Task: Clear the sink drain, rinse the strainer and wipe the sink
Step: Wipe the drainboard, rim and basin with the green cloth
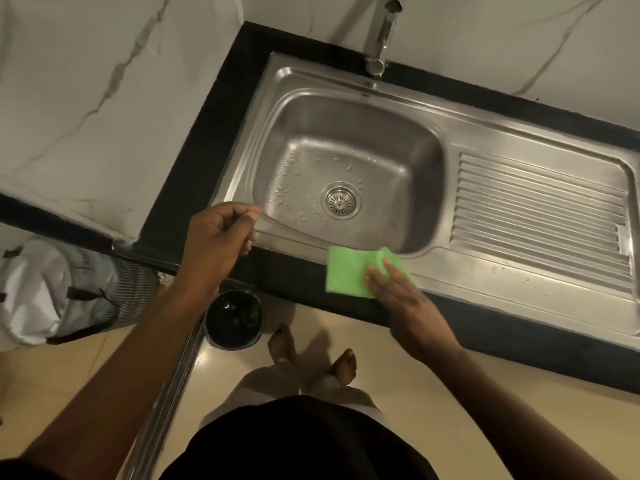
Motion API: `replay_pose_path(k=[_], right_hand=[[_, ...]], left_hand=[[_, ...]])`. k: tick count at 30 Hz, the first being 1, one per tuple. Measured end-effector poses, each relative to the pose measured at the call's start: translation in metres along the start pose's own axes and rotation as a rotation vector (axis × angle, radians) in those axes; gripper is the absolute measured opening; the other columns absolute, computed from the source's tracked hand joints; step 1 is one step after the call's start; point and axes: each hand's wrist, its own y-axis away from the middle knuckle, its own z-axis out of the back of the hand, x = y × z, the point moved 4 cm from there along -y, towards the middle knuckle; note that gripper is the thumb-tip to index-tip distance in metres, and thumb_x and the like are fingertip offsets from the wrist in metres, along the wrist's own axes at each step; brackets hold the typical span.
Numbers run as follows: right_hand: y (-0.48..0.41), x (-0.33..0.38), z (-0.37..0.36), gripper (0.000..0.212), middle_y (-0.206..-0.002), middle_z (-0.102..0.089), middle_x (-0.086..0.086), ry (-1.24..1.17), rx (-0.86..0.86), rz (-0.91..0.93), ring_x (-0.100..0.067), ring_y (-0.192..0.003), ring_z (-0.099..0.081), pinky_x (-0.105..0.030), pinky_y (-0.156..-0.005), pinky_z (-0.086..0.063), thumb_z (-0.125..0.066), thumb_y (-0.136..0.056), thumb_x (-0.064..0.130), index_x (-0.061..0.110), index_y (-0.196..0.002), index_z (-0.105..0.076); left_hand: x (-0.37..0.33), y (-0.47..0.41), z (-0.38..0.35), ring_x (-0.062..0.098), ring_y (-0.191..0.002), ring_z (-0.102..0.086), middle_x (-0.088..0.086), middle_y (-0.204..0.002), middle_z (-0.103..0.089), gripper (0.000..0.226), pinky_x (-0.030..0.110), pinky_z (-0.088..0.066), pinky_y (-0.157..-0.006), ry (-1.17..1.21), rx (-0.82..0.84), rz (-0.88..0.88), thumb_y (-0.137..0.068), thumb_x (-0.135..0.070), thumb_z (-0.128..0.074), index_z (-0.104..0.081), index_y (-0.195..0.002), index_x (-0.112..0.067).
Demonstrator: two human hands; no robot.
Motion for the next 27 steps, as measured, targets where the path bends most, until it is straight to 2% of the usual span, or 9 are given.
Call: replay_pose_path(k=[2,5,7,10,13,15,20,23,27], right_hand=[[-0.006,-0.006,0.001,0.068,-0.169,-0.022,0.009,-0.001,-0.017,-0.093,-0.013,-0.161,-0.003,-0.048,-0.125,-0.025,-0.048,-0.096,0.002,0.024,-0.160,-0.036],[-0.036,0.026,-0.015,0.060,-0.168,-0.015,0.009,-0.047,-0.052,-0.194,-0.004,-0.158,0.012,-0.042,-0.126,-0.005,-0.033,-0.100,0.008,0.020,-0.159,-0.034],[-0.063,0.065,-0.031,0.070,-0.169,-0.008,0.010,-0.064,-0.003,-0.114,-0.005,-0.158,0.017,-0.036,-0.124,0.006,-0.030,-0.095,0.001,0.022,-0.161,-0.029],[-0.106,0.121,-0.051,0.070,-0.171,-0.007,0.009,-0.098,0.119,0.098,-0.014,-0.159,0.018,-0.039,-0.125,0.012,-0.023,-0.093,0.013,0.026,-0.162,-0.024],[-0.149,0.167,-0.064,0.068,-0.172,-0.021,-0.001,-0.055,0.225,0.345,-0.025,-0.161,0.002,-0.052,-0.130,-0.008,-0.060,-0.098,0.019,0.022,-0.161,-0.034],[-0.170,0.186,-0.063,0.067,-0.165,-0.037,-0.008,-0.018,0.225,0.512,-0.034,-0.159,-0.018,-0.054,-0.127,-0.022,-0.071,-0.092,0.014,0.016,-0.155,-0.046],[-0.212,0.193,-0.050,0.046,-0.137,-0.067,-0.014,-0.024,0.130,0.667,-0.038,-0.136,-0.055,-0.047,-0.116,-0.041,-0.074,-0.091,0.011,0.010,-0.137,-0.066],[-0.246,0.188,-0.046,0.032,-0.125,-0.072,-0.018,-0.102,0.092,0.701,-0.040,-0.127,-0.061,-0.052,-0.109,-0.049,-0.075,-0.089,0.006,0.005,-0.121,-0.074],[-0.300,0.176,-0.040,0.036,-0.150,-0.057,-0.011,-0.007,0.143,0.604,-0.033,-0.142,-0.049,-0.049,-0.110,-0.050,-0.064,-0.100,0.016,0.020,-0.135,-0.067]], left_hand=[[0.004,0.006,0.000,0.012,-0.069,-0.064,0.001,-0.076,-0.071,0.013,0.028,-0.055,-0.072,-0.010,0.021,0.020,-0.101,-0.026,-0.067,-0.079,-0.104,-0.025],[0.008,0.012,0.000,0.014,-0.071,-0.065,0.003,-0.078,-0.072,0.013,0.030,-0.056,-0.075,-0.012,0.024,0.045,-0.101,-0.026,-0.066,-0.078,-0.105,-0.022],[0.009,0.015,0.002,0.016,-0.070,-0.064,0.002,-0.076,-0.071,0.013,0.032,-0.056,-0.074,0.011,-0.007,0.063,-0.102,-0.021,-0.066,-0.078,-0.105,-0.020],[0.007,0.015,0.010,0.017,-0.067,-0.061,0.005,-0.073,-0.070,0.015,0.033,-0.055,-0.070,0.037,-0.038,0.066,-0.102,-0.014,-0.065,-0.079,-0.105,-0.017],[0.005,0.010,0.025,0.007,-0.067,-0.064,-0.002,-0.074,-0.071,0.016,0.024,-0.056,-0.069,0.041,-0.075,0.065,-0.101,-0.016,-0.066,-0.079,-0.103,-0.024],[0.004,0.005,0.035,0.001,-0.069,-0.066,-0.007,-0.074,-0.071,0.015,0.021,-0.056,-0.071,0.035,-0.097,0.068,-0.100,-0.020,-0.066,-0.078,-0.104,-0.027],[0.005,-0.010,0.060,0.004,-0.070,-0.066,-0.005,-0.076,-0.072,0.015,0.027,-0.058,-0.078,0.031,-0.139,0.090,-0.101,-0.022,-0.065,-0.076,-0.108,-0.030],[0.008,-0.018,0.072,0.006,-0.071,-0.067,-0.004,-0.078,-0.073,0.015,0.033,-0.061,-0.082,0.049,-0.183,0.094,-0.101,-0.025,-0.066,-0.076,-0.111,-0.028],[0.013,-0.024,0.079,0.019,-0.075,-0.065,0.005,-0.083,-0.072,0.016,0.042,-0.059,-0.080,0.096,-0.232,0.079,-0.101,-0.023,-0.066,-0.076,-0.113,-0.024]])
